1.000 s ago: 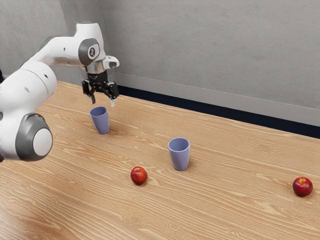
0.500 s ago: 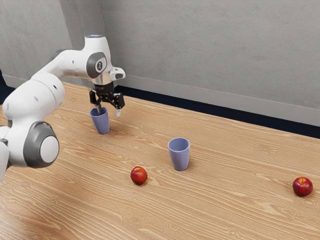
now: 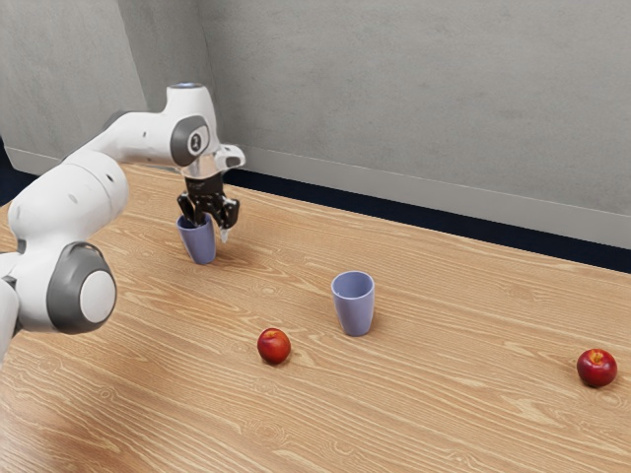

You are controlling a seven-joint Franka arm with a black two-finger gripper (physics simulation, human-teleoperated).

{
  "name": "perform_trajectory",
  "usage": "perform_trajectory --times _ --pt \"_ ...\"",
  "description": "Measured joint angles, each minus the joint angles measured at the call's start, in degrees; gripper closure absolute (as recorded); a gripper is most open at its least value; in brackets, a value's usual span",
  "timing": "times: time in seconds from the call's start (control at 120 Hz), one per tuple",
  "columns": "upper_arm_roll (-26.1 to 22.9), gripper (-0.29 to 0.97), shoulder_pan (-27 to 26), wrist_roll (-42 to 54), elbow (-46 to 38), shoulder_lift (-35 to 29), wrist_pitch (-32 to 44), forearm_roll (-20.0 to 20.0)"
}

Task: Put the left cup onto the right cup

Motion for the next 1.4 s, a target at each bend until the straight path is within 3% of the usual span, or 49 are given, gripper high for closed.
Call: perform_trajectory --times 0.117,0.283,0.425,0.667,0.95,1.133,1.4 --pt "0.11 0.63 0.34 -0.02 -0.95 0.00 0.22 0.05" --pt "0.19 0.74 0.32 -0.08 -1.24 -0.08 0.42 0.31" --pt "0.66 0.76 -0.11 -0.12 -1.80 -1.51 0.49 0.81" --pt "2.78 0.77 -3.19 -0.35 -10.15 -13.04 0.51 1.46" --pt "2.48 0.78 -10.49 -1.38 -15.93 -21.27 0.56 1.19" --pt "2.06 0.78 -15.49 -2.53 -18.06 -23.16 0.60 1.20" --pt "-0.19 0.78 -20.41 -6.06 -27.23 -29.85 0.64 1.78"
